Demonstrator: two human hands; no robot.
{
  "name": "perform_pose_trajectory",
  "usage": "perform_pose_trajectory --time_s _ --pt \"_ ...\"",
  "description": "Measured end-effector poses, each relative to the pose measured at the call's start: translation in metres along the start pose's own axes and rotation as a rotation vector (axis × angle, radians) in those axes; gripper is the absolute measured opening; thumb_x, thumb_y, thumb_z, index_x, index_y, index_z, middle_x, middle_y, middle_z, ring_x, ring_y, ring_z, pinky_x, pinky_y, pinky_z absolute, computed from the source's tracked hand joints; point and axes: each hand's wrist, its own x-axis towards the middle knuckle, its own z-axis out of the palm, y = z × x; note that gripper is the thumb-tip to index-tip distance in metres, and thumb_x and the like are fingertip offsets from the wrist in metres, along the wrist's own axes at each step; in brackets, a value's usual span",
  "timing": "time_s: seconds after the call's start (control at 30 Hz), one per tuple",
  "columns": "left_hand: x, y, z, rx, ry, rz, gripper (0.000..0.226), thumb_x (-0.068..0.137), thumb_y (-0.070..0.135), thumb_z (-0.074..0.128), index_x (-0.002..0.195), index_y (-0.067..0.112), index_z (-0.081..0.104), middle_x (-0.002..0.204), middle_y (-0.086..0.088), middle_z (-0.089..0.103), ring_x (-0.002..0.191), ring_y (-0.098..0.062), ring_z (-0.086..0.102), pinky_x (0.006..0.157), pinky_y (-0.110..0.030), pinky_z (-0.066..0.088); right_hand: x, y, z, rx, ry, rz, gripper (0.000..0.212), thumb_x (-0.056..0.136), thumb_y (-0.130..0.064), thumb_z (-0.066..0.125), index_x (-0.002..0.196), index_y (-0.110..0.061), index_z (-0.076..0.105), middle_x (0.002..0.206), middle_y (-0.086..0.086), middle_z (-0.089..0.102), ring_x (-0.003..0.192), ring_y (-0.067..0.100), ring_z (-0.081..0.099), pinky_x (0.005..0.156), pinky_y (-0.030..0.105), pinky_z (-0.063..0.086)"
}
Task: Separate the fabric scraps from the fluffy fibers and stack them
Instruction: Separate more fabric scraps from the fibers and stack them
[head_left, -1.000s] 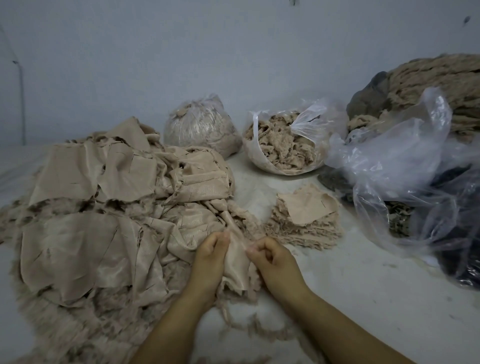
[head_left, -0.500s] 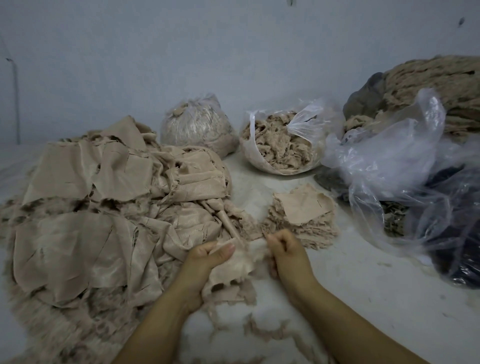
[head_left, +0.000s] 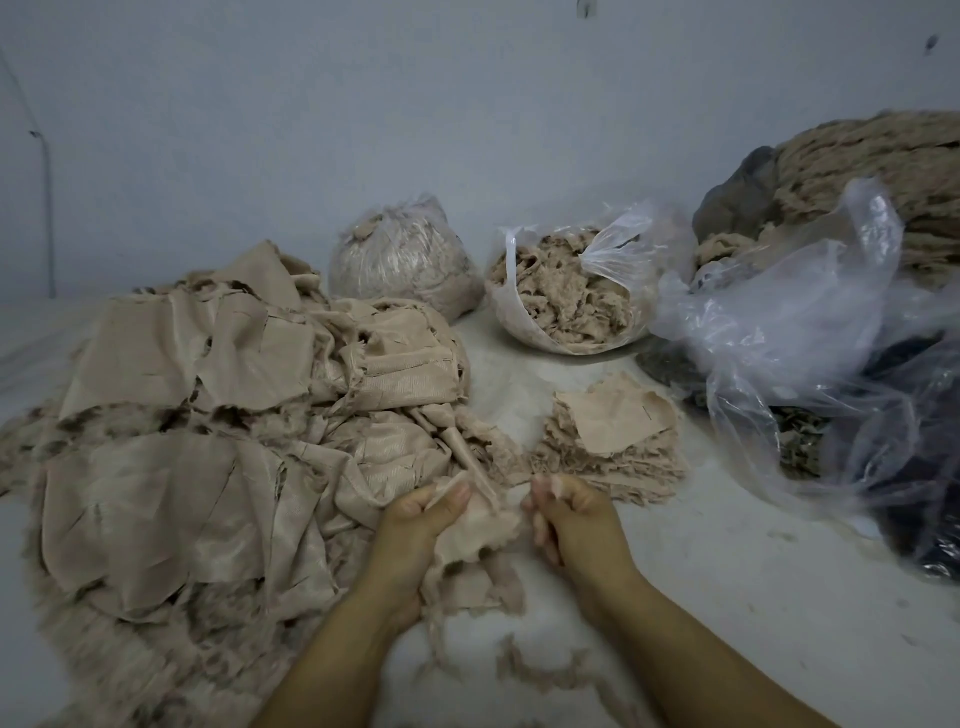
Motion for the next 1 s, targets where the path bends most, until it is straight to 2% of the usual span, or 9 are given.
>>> perform_pose_trajectory --time_s 0.17,0.27,0.37,0.47,0.63,0.73,0.8,0.87,1.0 --pt "0.003 0.003 -0.011 -0.031 0.016 -0.02 0.022 0.075 0.019 0.069 0.085 0.0 0.072 0.087 -0.025 0.07 0.072 -0.03 0.069 0.067 -0.035 0.055 0.001 0.001 -0.006 -0.286 -0.066 -0.074 0.023 0.091 -0.017 0.06 0.068 -0.011 0.058 0.052 -0.004 0.054 0.046 0.009 0.045 0.048 0.025 0.037" --pt "-0.002 -0.002 -0.002 0.026 -0.093 -0.052 0.021 0.079 0.02 0.068 0.087 0.001 0.074 0.09 -0.025 0.07 0.077 -0.031 0.069 0.067 -0.033 0.056 -0.006 -0.002 0.004 -0.308 -0.182 -0.141 0.007 0.086 -0.024 0.069 0.082 -0.029 0.065 0.075 -0.013 0.065 0.067 0.004 0.059 0.063 0.021 0.05" --pt "-0.003 -0.002 0.002 0.023 -0.069 -0.051 0.022 0.074 0.019 0.07 0.087 0.001 0.073 0.089 -0.024 0.071 0.073 -0.028 0.07 0.061 -0.031 0.057 -0.002 0.0 0.004 -0.27 -0.055 -0.185 0.038 0.09 0.001 0.054 0.07 -0.03 0.064 0.071 -0.01 0.065 0.066 0.01 0.059 0.064 0.027 0.051" --pt "0.002 0.005 -0.007 -0.071 0.07 -0.034 0.028 0.072 0.019 0.069 0.093 0.0 0.069 0.083 -0.021 0.071 0.07 -0.028 0.069 0.066 -0.036 0.056 0.001 -0.002 -0.01 -0.353 0.04 -0.312 0.037 0.094 -0.007 0.053 0.067 -0.032 0.06 0.057 -0.015 0.058 0.054 0.0 0.05 0.057 0.015 0.04" --pt "-0.002 0.007 -0.001 -0.11 0.085 -0.02 0.033 0.084 0.02 0.063 0.103 -0.007 0.064 0.099 -0.031 0.066 0.09 -0.039 0.064 0.09 -0.052 0.048 -0.008 -0.002 -0.005 -0.62 -0.345 -0.553 0.042 0.077 0.012 0.052 0.064 -0.022 0.072 0.082 -0.018 0.064 0.088 0.006 0.057 0.084 0.014 0.041" --pt "-0.003 0.006 0.004 -0.087 0.07 0.014 0.037 0.087 0.022 0.06 0.108 -0.009 0.062 0.104 -0.033 0.065 0.095 -0.041 0.062 0.084 -0.046 0.051 -0.004 -0.006 -0.006 -0.22 -0.201 -0.368 0.037 0.076 0.006 0.047 0.061 -0.024 0.062 0.071 0.0 0.067 0.068 0.014 0.063 0.065 0.023 0.047" --pt "-0.001 0.005 0.003 -0.087 0.044 0.047 0.038 0.087 0.022 0.059 0.109 -0.009 0.06 0.101 -0.035 0.064 0.089 -0.04 0.062 0.077 -0.042 0.052 -0.006 -0.008 -0.005 -0.028 -0.255 -0.18 0.01 0.09 -0.019 0.061 0.092 -0.028 0.059 0.079 0.008 0.068 0.059 0.023 0.064 0.049 0.028 0.047" --pt "0.0 0.002 0.002 -0.078 -0.022 0.058 0.038 0.09 0.023 0.058 0.107 -0.011 0.057 0.089 -0.036 0.064 0.075 -0.038 0.065 0.068 -0.042 0.053 -0.01 -0.005 0.0 -0.003 -0.364 -0.046 0.042 0.084 -0.033 0.071 0.119 -0.029 0.047 0.078 0.007 0.068 0.055 0.022 0.063 0.047 0.027 0.048" --pt "0.005 0.002 -0.001 -0.075 0.094 0.132 0.028 0.088 0.028 0.06 0.097 0.002 0.063 0.083 -0.024 0.068 0.071 -0.033 0.068 0.063 -0.039 0.056 -0.009 -0.006 0.004 -0.025 -0.35 -0.05 0.041 0.084 -0.003 0.069 0.118 -0.012 0.047 0.063 0.007 0.068 0.047 0.016 0.059 0.047 0.023 0.048"
